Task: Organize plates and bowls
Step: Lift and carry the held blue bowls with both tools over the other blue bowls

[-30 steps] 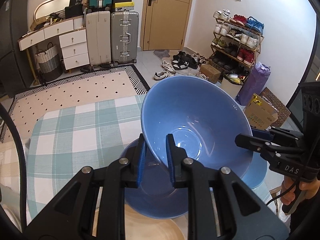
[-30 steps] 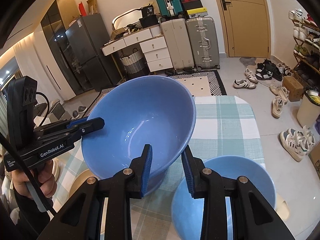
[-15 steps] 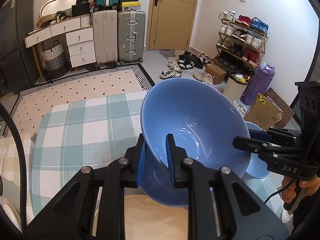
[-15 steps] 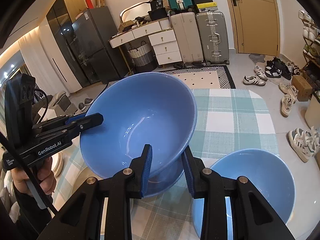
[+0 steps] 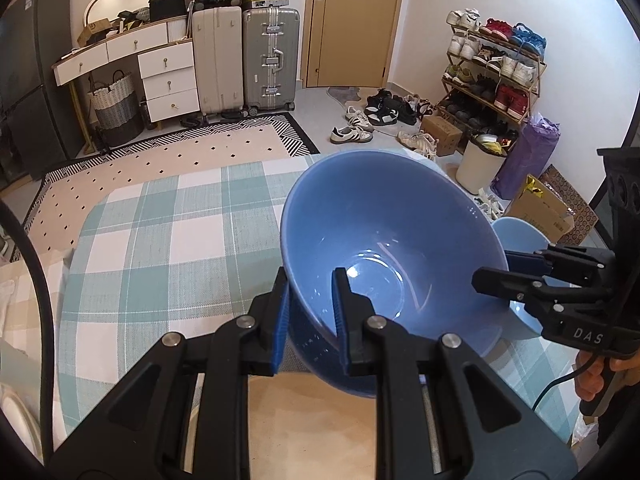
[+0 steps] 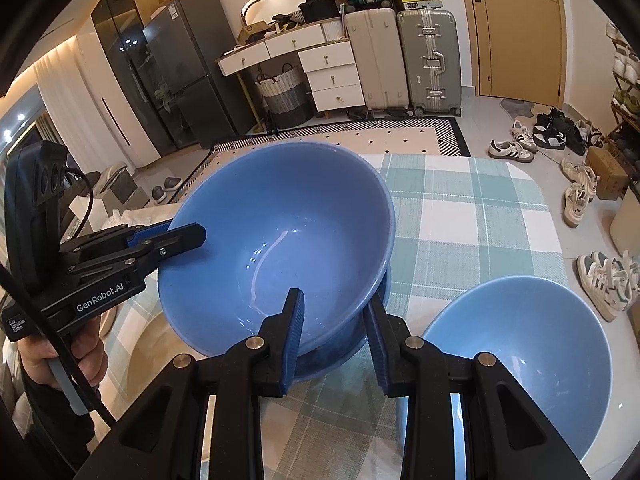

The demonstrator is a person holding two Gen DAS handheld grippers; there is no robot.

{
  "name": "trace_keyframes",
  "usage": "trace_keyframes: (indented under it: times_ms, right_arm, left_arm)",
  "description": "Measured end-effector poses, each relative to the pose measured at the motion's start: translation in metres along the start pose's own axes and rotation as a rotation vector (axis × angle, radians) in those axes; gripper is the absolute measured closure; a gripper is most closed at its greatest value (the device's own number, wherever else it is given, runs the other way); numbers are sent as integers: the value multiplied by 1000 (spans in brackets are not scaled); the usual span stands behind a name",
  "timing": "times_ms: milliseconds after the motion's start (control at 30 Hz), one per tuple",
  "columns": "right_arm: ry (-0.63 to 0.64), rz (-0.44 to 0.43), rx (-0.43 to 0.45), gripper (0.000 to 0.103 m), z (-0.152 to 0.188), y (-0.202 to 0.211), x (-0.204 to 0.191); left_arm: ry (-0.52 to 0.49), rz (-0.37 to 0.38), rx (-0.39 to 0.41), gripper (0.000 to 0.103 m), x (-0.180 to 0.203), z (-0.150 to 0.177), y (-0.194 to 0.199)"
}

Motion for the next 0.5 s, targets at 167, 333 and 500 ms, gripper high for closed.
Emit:
trace_keyframes:
  times_ms: [167,333,500]
  right_arm:
    - [20,15,-11,71,4,-5,1]
    - [33,25,-18,71,7,-7,2]
    - [60,43,-24,71,10,-11,1]
  left_arm:
    - [-20,-21,-14,87,-4,13,-13]
    - [-27,-26,-22,86,-7,22,-21]
    - [-42,-39,-28,86,-10,27,-29]
Point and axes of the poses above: each gripper's, at about its wrist camera, not at the fingertips, and y roughly against the way its jaws point, x to its right, z to its underside, the point moved 10 cm from there along -y, roughly the way its jaws point, and after that the axes turned 8 degrees about x, right-handed, at the moved point
